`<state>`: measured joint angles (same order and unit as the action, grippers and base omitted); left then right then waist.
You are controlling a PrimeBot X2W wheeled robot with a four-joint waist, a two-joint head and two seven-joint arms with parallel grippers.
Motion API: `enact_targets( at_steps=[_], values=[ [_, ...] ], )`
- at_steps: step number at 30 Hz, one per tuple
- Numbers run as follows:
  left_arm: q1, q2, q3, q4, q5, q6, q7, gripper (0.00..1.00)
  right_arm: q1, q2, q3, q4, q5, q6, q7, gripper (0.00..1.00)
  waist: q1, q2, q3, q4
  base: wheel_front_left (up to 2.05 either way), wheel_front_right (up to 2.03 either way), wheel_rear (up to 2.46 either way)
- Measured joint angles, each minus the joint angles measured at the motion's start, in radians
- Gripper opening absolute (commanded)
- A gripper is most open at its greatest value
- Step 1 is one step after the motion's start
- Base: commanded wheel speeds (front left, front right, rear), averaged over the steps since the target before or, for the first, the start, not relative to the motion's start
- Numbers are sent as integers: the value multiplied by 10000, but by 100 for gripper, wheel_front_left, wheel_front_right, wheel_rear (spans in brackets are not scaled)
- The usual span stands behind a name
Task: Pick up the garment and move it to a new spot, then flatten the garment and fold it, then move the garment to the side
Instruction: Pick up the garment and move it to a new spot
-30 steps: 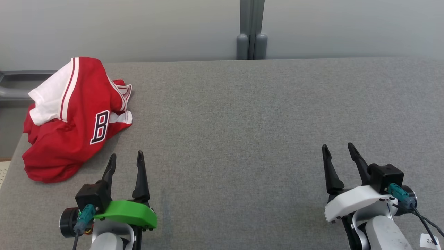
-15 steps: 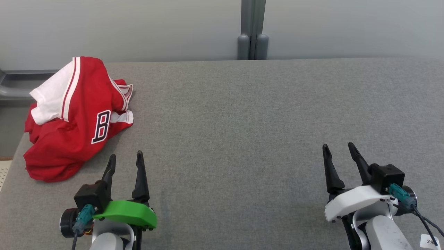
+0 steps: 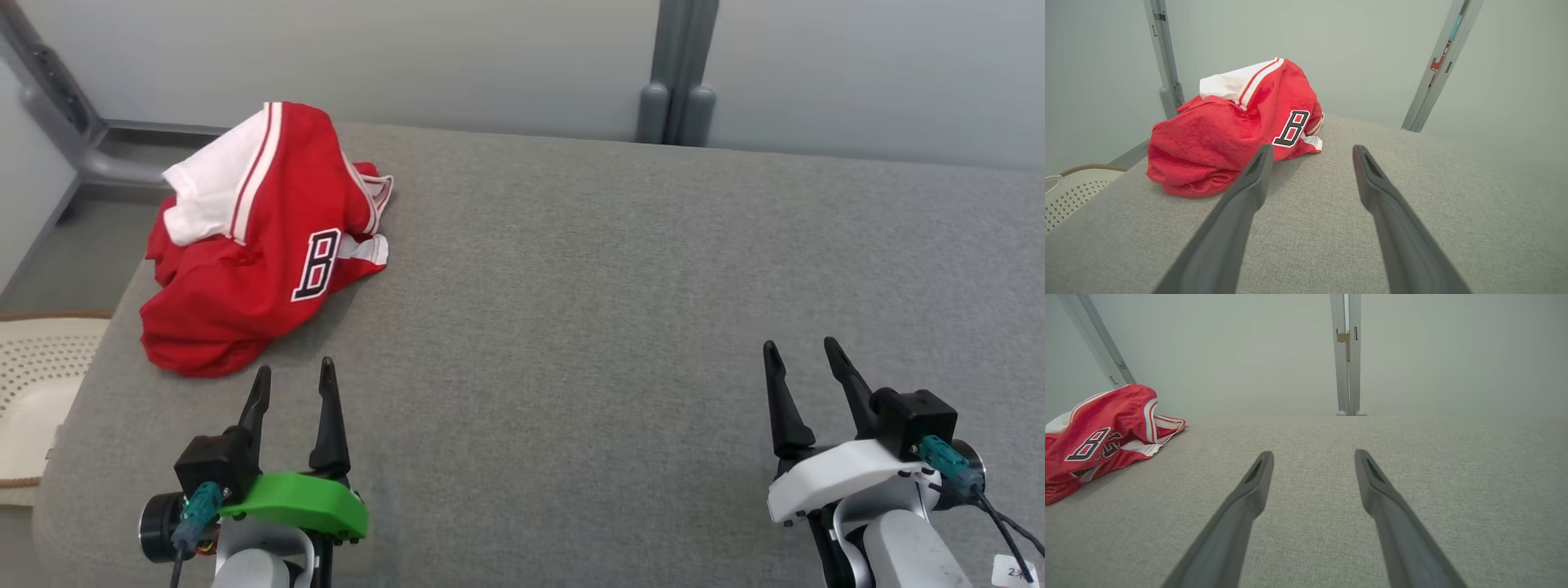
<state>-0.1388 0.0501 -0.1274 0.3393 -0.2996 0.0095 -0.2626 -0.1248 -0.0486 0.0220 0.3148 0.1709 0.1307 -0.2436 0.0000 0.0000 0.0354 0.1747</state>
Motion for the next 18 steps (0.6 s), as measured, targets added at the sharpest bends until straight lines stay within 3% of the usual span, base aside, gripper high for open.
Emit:
enact_targets(
  at_steps=[18],
  values=[
    [334,192,244,-21,19,82,-15,100,146,2,477,33,201,0,-48,100,0,0,-251,2792,0,0,0]
  ],
)
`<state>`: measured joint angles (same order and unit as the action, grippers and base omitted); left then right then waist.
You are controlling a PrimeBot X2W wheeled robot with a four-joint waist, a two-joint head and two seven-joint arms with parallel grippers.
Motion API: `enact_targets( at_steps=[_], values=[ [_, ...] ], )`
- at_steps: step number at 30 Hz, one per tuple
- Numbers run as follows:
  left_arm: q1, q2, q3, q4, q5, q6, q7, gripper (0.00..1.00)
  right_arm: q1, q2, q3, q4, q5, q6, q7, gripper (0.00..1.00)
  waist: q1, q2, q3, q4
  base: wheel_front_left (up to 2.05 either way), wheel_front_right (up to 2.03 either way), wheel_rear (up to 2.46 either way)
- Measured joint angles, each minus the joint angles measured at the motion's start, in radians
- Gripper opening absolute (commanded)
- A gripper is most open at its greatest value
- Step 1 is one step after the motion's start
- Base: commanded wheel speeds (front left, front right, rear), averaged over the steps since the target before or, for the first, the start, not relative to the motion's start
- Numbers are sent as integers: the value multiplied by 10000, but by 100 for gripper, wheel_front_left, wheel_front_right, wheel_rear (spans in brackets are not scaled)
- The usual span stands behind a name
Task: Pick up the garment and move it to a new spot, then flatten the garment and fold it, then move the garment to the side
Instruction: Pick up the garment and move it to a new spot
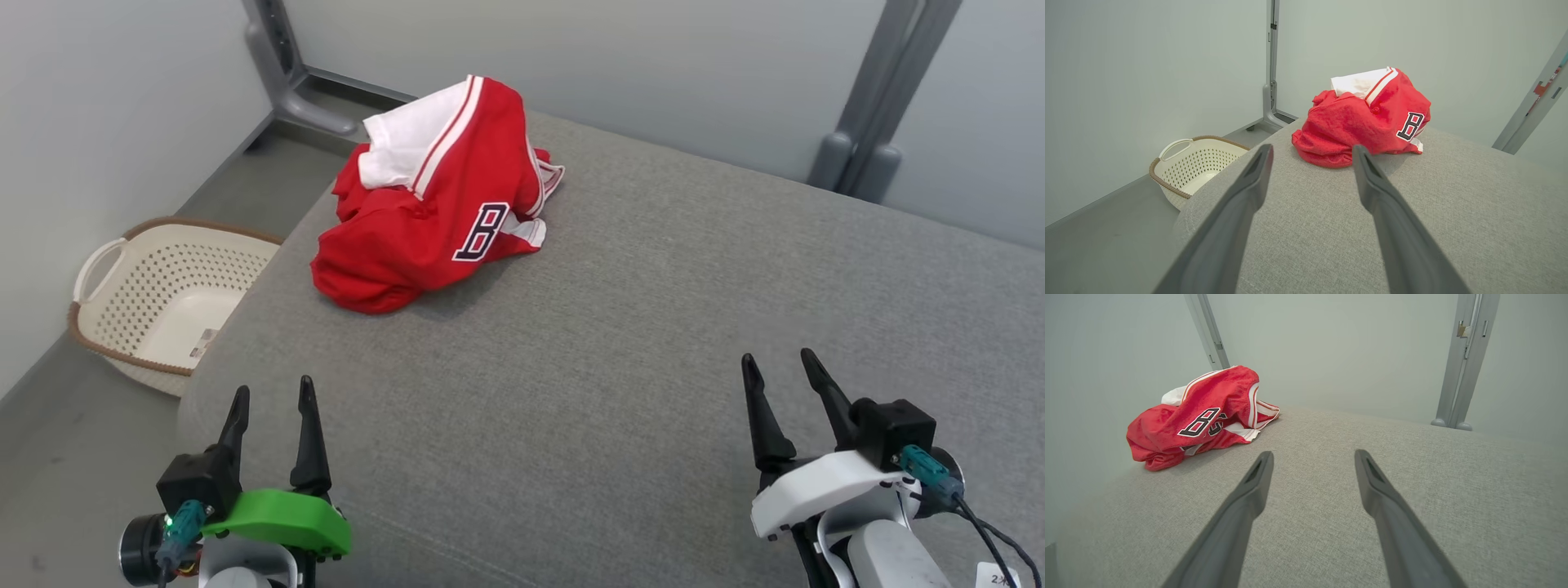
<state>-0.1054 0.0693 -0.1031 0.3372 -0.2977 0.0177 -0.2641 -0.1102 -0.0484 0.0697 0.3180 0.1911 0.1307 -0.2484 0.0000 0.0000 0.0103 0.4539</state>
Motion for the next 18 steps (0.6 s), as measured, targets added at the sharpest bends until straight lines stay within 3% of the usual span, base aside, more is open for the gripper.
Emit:
enact_targets(
  at_steps=[6,12,18],
  values=[
    [44,52,111,-123,-58,48,0,100,-50,4,174,33,29,0,-13,100,0,0,-13,610,0,0,0],
    [86,38,125,-144,-165,94,6,100,-191,4,153,105,19,0,-31,100,0,0,152,738,0,0,0],
    [-950,90,163,650,-773,-353,788,100,-322,4,109,94,-90,0,23,100,0,0,304,742,0,0,0]
  ],
)
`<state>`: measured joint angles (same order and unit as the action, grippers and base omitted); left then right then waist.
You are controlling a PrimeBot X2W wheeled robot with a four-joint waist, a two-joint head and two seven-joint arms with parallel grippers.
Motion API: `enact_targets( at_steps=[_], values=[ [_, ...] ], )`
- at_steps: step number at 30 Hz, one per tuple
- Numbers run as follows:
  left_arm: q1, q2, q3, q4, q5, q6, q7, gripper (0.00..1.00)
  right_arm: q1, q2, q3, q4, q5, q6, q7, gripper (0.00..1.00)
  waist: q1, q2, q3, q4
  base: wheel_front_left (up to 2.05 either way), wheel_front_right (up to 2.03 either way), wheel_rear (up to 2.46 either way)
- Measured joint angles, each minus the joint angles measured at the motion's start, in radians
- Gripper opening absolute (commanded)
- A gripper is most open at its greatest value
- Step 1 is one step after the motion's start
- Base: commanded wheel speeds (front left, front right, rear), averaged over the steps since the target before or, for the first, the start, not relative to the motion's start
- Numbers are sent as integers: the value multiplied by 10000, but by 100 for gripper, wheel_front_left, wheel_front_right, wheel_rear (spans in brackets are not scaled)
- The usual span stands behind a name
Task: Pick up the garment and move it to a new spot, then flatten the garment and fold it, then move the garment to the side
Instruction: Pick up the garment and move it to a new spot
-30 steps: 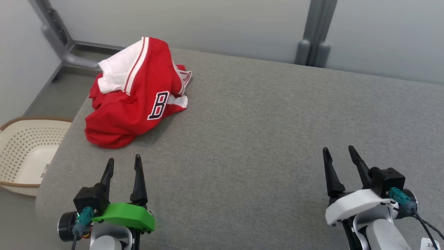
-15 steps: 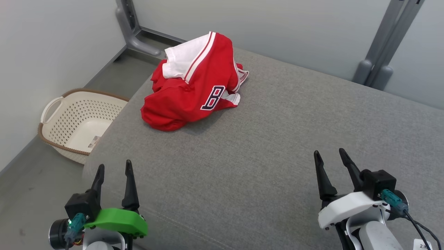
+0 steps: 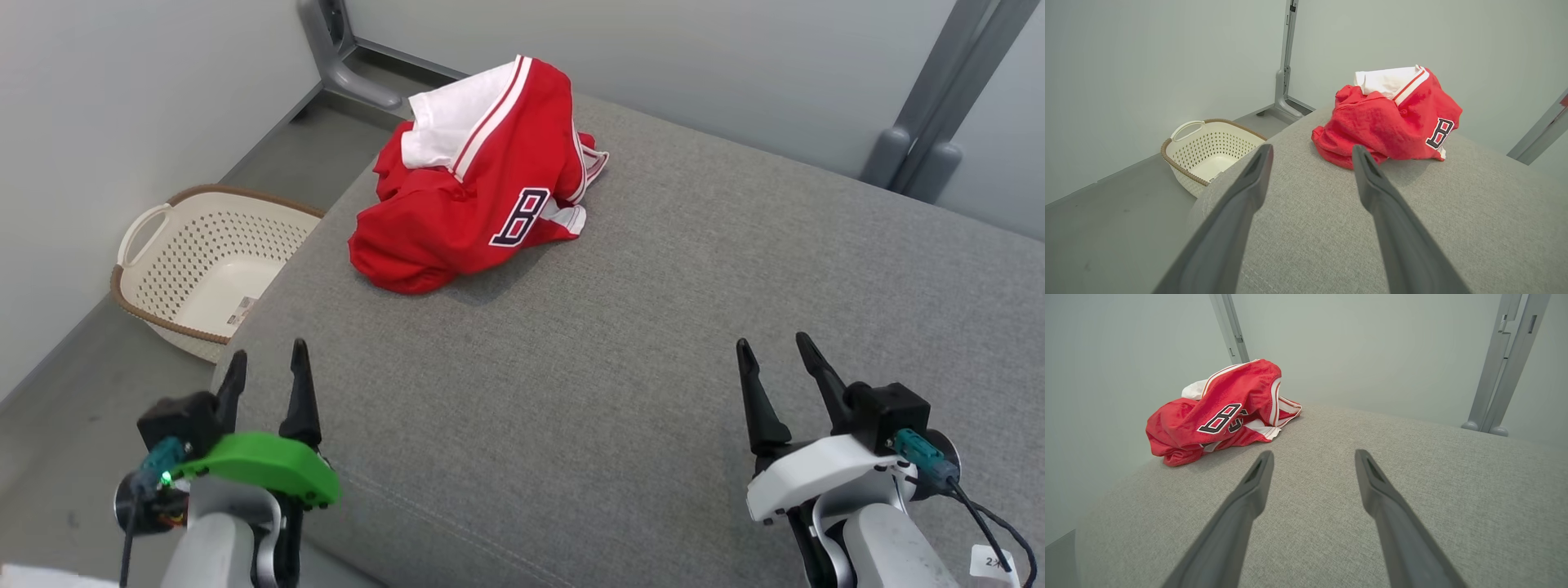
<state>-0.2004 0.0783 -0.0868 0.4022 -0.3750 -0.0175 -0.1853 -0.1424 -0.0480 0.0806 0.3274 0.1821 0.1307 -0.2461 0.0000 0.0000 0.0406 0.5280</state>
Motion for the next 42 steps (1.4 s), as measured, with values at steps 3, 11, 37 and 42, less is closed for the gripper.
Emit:
enact_targets(
  at_steps=[3,11,37,42],
  values=[
    [-1028,75,94,755,-305,-186,573,100,-49,2,-56,-88,-134,0,75,100,0,0,120,-9,0,0,0],
    [-4271,276,86,3250,-1035,-696,2242,100,-386,10,121,-828,-830,0,769,100,0,0,774,-287,0,0,0],
    [-7900,1325,-838,7279,-832,-430,4615,89,-460,-2,117,-2583,-1697,2,1758,100,1,0,3301,-2675,0,0,0],
    [-8004,1444,-899,7394,-773,-247,4157,0,-470,-6,155,-2414,-1452,2,1618,100,1,0,3201,-2783,0,0,0]
  ],
)
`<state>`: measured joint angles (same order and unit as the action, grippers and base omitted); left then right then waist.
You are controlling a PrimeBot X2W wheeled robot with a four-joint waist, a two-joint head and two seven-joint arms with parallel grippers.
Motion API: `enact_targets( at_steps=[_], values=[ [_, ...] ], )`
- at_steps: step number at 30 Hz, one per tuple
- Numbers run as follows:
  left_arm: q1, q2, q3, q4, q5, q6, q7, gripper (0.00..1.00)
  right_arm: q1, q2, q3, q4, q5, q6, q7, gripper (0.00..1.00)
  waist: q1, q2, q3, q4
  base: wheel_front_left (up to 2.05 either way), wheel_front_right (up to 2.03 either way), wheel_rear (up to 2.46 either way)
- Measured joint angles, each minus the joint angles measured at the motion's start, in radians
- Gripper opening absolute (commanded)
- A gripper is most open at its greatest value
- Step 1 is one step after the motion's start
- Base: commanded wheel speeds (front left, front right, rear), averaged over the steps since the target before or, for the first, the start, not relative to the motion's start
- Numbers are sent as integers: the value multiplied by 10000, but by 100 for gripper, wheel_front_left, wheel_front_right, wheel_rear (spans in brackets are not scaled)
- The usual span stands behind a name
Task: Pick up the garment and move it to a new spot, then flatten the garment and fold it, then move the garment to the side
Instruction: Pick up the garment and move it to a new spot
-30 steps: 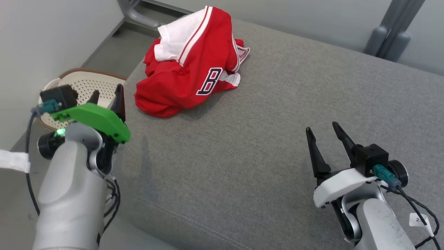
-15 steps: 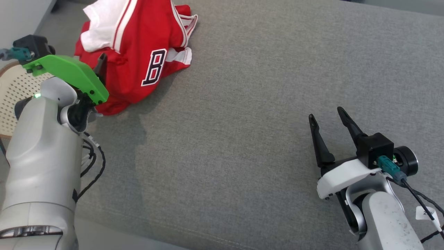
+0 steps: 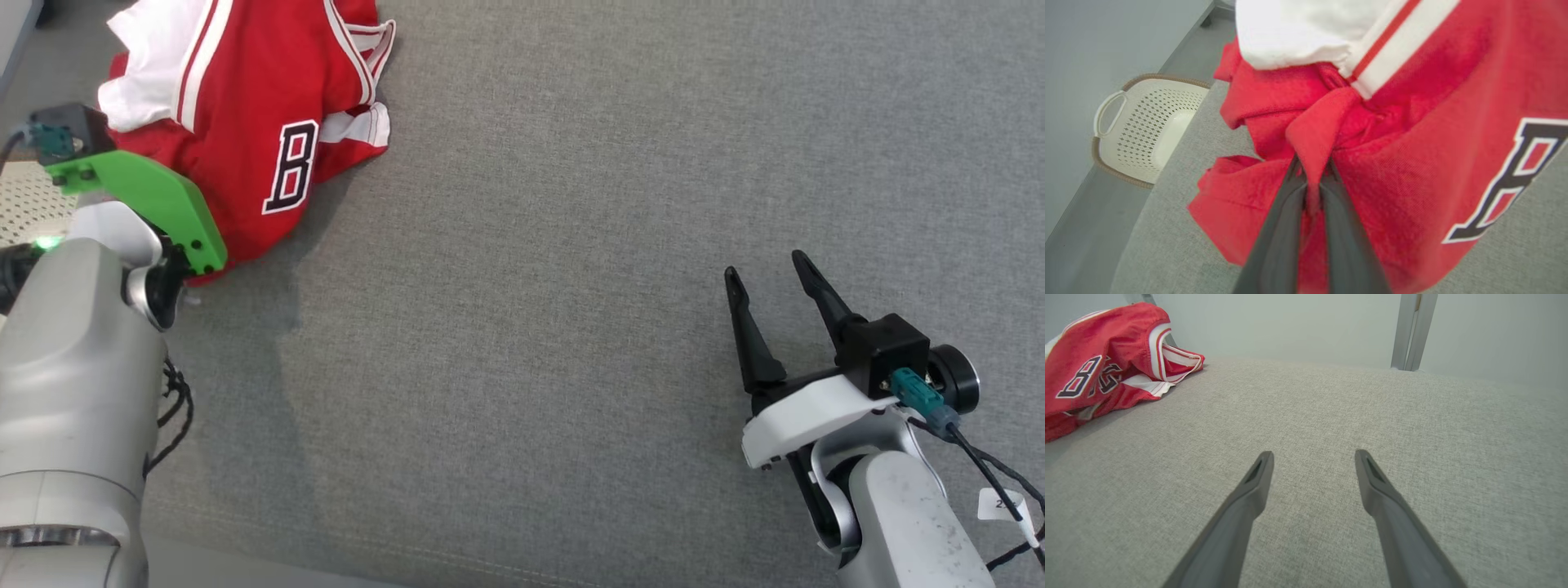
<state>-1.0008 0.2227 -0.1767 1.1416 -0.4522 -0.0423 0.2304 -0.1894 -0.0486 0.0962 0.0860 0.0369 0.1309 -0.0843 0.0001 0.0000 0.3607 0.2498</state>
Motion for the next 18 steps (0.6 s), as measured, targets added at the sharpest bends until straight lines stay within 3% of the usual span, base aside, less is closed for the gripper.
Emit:
enact_targets(
  at_steps=[5,9,18],
  values=[
    [-459,236,-157,-336,278,240,-1064,0,-22,2,178,562,456,0,-414,100,0,0,-479,-31,0,0,0],
    [-891,234,-430,-740,443,-15,-1735,0,-21,0,345,1087,951,0,-790,100,0,0,-1077,-105,0,0,0],
    [-1848,-535,-1283,-1871,924,-472,-2596,0,62,-2,558,1987,1553,-2,-1285,100,0,0,-2537,-638,0,0,0]
  ],
)
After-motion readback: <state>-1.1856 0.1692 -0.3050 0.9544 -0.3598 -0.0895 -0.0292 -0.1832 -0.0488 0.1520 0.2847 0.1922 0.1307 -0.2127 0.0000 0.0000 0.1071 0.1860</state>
